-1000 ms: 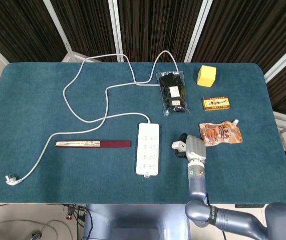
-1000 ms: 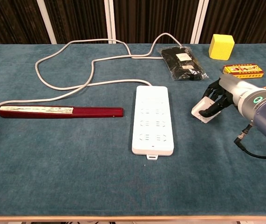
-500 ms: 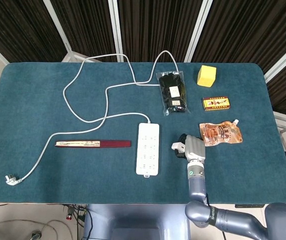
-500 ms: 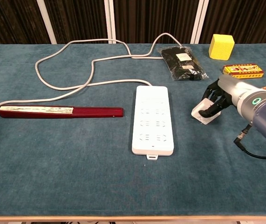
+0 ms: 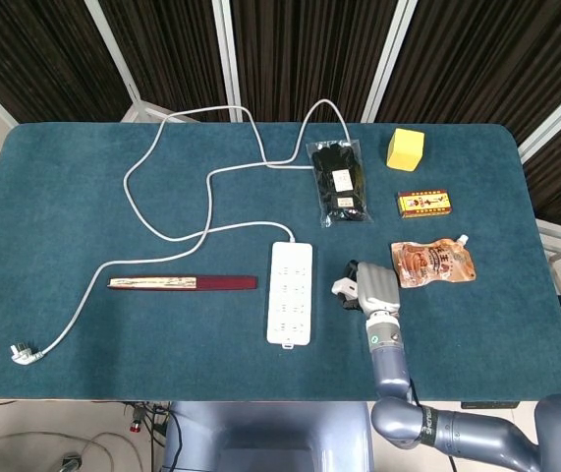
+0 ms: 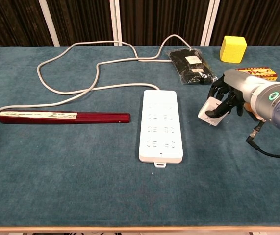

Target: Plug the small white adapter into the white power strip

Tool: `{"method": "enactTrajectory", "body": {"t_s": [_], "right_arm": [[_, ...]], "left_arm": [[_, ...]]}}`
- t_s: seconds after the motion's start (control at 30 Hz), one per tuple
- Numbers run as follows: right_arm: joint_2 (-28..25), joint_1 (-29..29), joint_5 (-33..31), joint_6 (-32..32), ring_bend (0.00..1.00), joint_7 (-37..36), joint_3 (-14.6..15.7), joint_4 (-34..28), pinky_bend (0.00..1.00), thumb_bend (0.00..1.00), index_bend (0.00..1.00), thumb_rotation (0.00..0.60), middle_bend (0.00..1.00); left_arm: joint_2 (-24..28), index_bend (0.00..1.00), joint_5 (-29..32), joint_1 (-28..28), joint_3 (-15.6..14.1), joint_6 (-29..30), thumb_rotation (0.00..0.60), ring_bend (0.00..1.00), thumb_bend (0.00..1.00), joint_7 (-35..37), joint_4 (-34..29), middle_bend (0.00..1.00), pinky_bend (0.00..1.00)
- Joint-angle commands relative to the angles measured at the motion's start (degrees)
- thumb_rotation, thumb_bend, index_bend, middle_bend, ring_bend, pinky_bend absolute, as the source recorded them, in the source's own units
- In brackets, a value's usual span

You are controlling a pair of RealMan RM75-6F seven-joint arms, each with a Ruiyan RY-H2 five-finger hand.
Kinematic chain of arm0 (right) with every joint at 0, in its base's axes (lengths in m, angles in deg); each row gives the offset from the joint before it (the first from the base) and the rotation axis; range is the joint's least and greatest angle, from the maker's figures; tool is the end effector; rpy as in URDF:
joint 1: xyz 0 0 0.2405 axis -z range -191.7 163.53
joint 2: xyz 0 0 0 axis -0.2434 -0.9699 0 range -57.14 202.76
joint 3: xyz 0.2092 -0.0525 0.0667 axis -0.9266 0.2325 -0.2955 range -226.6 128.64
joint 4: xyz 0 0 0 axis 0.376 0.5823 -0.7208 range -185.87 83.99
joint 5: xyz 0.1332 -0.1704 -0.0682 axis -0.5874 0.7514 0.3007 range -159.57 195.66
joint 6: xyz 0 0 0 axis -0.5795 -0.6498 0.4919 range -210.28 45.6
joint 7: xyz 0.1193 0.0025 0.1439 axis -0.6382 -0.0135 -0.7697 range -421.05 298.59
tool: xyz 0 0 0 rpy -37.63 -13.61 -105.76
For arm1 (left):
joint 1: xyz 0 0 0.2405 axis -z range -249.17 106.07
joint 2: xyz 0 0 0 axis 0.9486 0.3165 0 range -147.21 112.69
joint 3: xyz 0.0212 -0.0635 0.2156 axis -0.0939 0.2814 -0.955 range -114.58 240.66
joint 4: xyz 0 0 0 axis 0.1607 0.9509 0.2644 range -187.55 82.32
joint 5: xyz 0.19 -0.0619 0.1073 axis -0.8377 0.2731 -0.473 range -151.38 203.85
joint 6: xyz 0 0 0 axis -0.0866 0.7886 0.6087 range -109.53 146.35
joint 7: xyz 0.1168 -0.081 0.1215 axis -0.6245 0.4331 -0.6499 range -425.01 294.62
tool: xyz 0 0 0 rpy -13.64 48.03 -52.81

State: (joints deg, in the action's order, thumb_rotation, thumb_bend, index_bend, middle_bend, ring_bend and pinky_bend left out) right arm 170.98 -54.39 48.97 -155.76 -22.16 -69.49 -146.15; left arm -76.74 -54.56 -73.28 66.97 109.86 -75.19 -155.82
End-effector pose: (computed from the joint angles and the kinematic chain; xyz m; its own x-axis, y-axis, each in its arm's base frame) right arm -0.1184 -0.3481 -0.0493 0.1741 -0.3101 0.9346 -0.9640 0.1401 0.2261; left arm -0.2883 0.1908 0.1634 0.4610 -0.0515 0.8859 0.8762 0.1843 -0.4453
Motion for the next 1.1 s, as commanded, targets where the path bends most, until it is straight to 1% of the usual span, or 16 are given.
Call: {"method": "enactTrajectory", "body": {"t_s": [0.03,0.1,0.17,0.27,0.53,0.63,0.77,0.93,1.1], "right_arm": [[-0.7,-0.4,-0.3,0.1,0.78,0.7,-0.1,-0.9,0.76,0.60,0.71,0.600,0.61],[-1.3,-0.7,-0.4,0.3,0.80,1.2,-0.3,-2.0,0.79,0.63,0.71,0.600,0.61],[-2.1,-1.2,-0.7,0.5,0.82,1.9,-0.4,-3.0,0.80,0.64,0.71,0.600,0.62],[-3.3,-2.1,-1.4,0.5,0.84,3.0,-1.4,-4.6,0.82,0.65,0.72,0.600,0.63],[-7.2,-6.4,-5.0,-0.1,0.87,10.4,-2.7,-10.5,0.84,0.65,0.73,0.600,0.70],[-8.6,-8.1,-7.4,-0.4,0.87,13.1,-3.3,-12.9,0.84,0.65,0.74,0.600,0.72],[-10.2,-9.9,-11.5,0.0,0.87,14.8,-4.1,-15.5,0.84,0.65,0.75,0.600,0.73],[-10.9,-11.9,-14.5,-0.4,0.87,15.0,-4.4,-16.8,0.84,0.65,0.76,0.600,0.75],[-10.4,-14.2,-17.0,-0.7,0.87,15.5,-4.8,-16.2,0.84,0.65,0.77,0.600,0.76]], "left_arm": [[0.0,0.19,0.0,0.0,0.0,0.0,0.600,0.00,0.19,0.0,0.0,0.00,0.07],[0.0,0.19,0.0,0.0,0.0,0.0,0.600,0.00,0.19,0.0,0.0,0.00,0.07],[0.0,0.19,0.0,0.0,0.0,0.0,0.600,0.00,0.19,-0.1,0.0,0.00,0.07],[0.0,0.19,0.0,0.0,0.0,0.0,0.600,0.00,0.19,0.0,-0.1,0.00,0.07],[0.0,0.20,0.1,0.0,0.0,0.1,0.600,0.00,0.19,-0.2,-0.1,0.00,0.08],[0.0,0.20,0.1,0.0,0.0,0.0,0.600,0.00,0.19,-0.1,-0.1,0.00,0.08],[0.0,0.21,0.0,0.0,0.0,0.0,0.600,0.00,0.19,-0.1,-0.1,0.00,0.08],[0.1,0.21,0.0,0.0,0.0,0.0,0.600,0.00,0.19,0.0,0.0,0.00,0.08],[-0.1,0.21,0.1,0.0,0.1,0.1,0.600,0.00,0.19,-0.4,-0.1,0.00,0.08]]}}
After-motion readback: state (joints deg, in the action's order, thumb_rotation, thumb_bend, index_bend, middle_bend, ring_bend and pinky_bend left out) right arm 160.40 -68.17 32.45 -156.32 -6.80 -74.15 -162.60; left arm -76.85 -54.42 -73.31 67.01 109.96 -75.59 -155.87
